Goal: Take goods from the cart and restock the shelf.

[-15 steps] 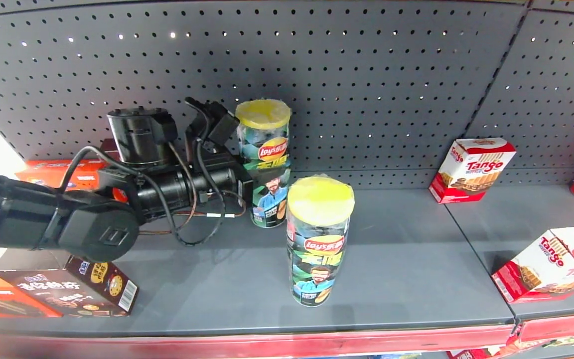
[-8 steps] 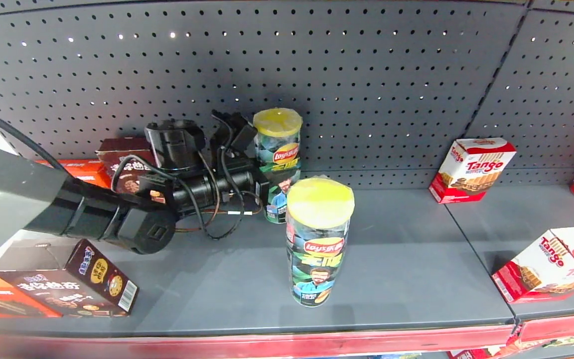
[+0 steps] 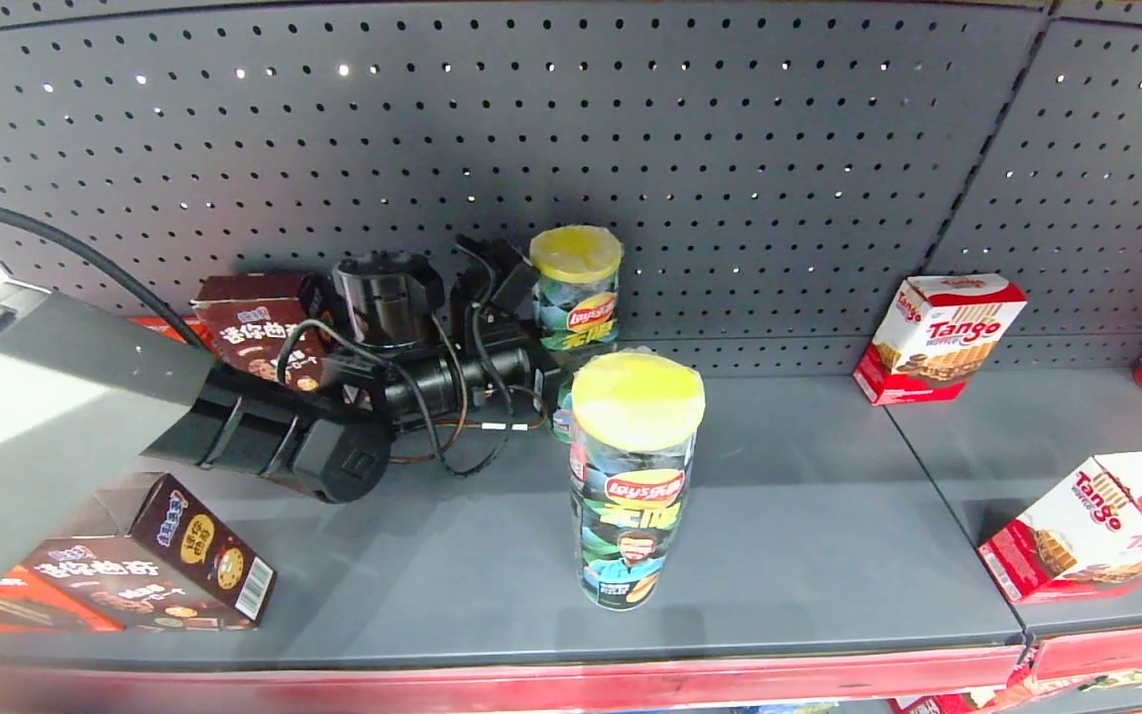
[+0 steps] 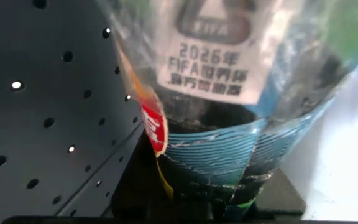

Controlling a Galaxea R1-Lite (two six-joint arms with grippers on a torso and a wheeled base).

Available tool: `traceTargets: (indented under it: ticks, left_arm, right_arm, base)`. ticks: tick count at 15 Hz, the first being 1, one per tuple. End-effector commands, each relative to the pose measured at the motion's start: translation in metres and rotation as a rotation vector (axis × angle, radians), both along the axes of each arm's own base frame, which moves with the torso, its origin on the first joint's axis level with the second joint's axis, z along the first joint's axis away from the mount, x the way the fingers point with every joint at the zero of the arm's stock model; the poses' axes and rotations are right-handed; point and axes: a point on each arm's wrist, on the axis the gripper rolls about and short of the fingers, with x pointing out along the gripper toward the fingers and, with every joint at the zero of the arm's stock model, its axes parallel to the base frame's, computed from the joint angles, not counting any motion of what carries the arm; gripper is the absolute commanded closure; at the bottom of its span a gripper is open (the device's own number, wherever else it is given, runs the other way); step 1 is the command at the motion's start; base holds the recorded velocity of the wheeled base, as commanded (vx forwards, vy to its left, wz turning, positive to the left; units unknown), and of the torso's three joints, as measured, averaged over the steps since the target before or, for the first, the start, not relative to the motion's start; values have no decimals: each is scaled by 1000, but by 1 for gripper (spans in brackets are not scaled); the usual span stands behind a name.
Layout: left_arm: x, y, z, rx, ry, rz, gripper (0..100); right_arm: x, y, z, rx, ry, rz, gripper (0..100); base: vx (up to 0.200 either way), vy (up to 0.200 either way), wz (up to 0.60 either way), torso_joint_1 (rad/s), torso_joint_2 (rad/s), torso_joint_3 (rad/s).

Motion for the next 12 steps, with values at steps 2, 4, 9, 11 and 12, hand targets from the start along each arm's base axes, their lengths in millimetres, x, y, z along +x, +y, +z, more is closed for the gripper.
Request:
traceTargets:
  ticks: [2,4,9,11,12]
  left_arm:
    - [0,1,-2,5,14,4,0]
    - [-8,9,8,5,14,16,0]
    - [-36,32,21,51,88,135,0]
    - [-35,34,22,85,75,234,0]
    - [-35,35,19,117,83,263,0]
  right_arm:
    - [0,0,0,-1,3,0,0]
    - [0,0,0,-1,3,0,0]
    - [0,0,0,-1,3,0,0]
    - [0,0,0,-1,3,0,0]
    - [0,0,0,-1,3,0,0]
  base:
    - [0,0,0,0,0,0]
    - [0,0,0,0,0,0]
    - [0,0,0,0,0,0]
    - [0,0,0,0,0,0]
    - [0,0,0,0,0,0]
